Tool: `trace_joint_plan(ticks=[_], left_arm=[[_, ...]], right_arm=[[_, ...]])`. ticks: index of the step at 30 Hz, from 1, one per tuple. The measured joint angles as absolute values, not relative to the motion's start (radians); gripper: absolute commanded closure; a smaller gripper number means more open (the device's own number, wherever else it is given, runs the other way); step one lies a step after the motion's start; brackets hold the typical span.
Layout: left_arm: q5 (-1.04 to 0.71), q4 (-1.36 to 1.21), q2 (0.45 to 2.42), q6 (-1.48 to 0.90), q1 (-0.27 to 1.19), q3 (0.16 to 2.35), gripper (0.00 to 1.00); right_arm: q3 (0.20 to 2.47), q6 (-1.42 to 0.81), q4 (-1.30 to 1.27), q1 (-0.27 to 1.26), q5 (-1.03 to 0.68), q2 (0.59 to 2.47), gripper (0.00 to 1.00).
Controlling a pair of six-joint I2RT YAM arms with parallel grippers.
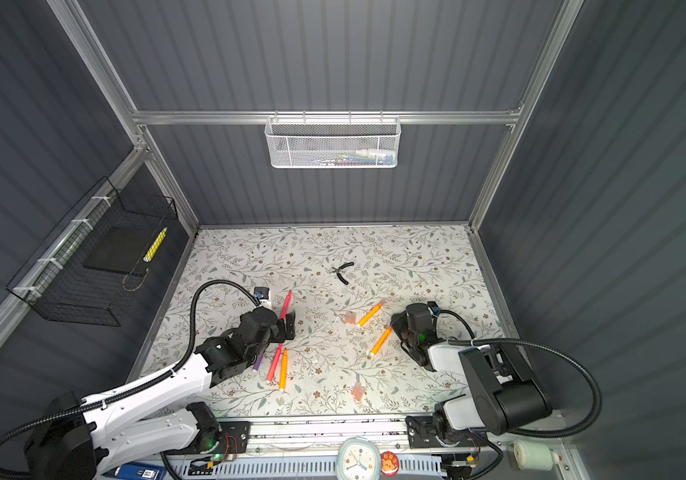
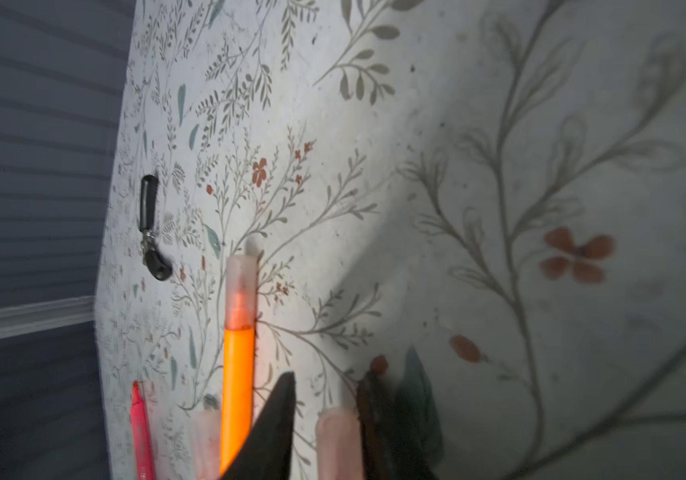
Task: Insert the pens into the pen caps
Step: 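Move the left gripper over the pink highlighter while the right gripper retracts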
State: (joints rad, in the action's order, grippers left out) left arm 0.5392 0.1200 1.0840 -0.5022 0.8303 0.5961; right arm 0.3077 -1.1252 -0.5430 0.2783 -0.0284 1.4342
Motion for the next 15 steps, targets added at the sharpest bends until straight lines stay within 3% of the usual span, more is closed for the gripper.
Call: trace_joint_plan(ticks=[9, 15], left_arm=[[0.554, 0.120, 1.161, -0.502, 0.830, 0.611, 0.04], [0.551, 0.132, 1.323, -0.509, 0.791, 0.679, 0.22]], right_arm=[[0.318, -1.129, -0.550, 0.269, -0.027, 1.429, 0.48], [0.297, -1.114, -0.430, 0.266, 0.004, 1.253, 0.43]])
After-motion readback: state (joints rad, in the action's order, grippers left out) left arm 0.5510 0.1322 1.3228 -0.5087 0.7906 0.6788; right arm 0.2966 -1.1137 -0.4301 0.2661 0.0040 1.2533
